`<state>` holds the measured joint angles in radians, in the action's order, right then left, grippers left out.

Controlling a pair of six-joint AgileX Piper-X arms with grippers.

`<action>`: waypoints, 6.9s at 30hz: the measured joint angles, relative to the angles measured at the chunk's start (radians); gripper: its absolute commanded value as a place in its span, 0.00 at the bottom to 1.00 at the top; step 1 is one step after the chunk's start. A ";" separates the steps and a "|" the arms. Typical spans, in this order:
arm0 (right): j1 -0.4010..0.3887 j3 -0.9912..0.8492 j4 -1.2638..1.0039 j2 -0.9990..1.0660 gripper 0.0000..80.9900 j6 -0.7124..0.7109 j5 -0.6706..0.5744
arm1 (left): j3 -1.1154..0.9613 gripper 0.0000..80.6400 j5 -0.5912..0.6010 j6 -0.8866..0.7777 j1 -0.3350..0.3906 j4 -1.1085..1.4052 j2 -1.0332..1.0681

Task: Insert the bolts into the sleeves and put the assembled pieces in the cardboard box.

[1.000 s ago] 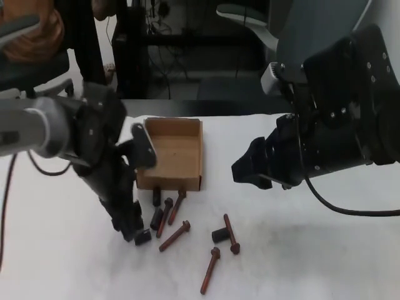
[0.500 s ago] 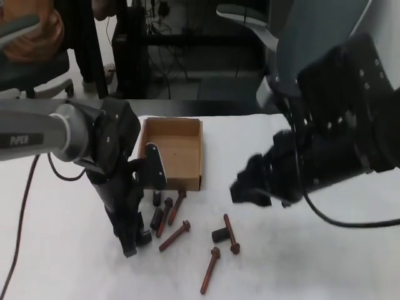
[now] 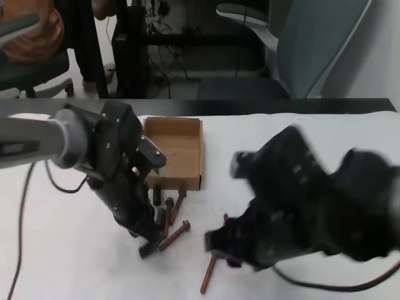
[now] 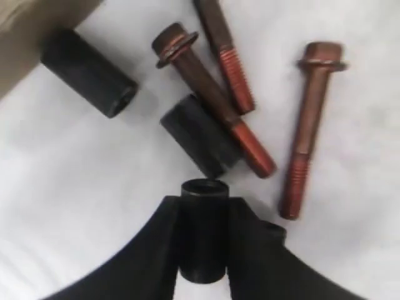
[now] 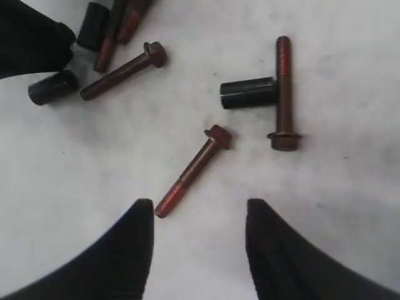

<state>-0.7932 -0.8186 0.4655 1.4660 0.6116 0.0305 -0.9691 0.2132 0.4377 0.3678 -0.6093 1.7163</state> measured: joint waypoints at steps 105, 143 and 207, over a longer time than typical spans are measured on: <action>-0.175 0.035 -0.854 -0.068 0.01 -0.536 0.242 | 0.821 0.02 -0.303 -0.546 0.318 1.417 -0.599; -0.182 0.033 -0.849 -0.068 0.24 -0.543 0.158 | 0.830 0.02 -0.275 -0.549 0.318 1.526 -0.599; 0.074 -0.303 0.163 0.313 0.52 -1.567 0.101 | -0.057 0.87 0.125 -0.426 -0.168 0.410 -0.123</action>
<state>-0.7189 -1.1216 0.6282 1.7789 -0.9556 0.1319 -1.0257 0.3386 0.0113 0.1999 -0.1994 1.5937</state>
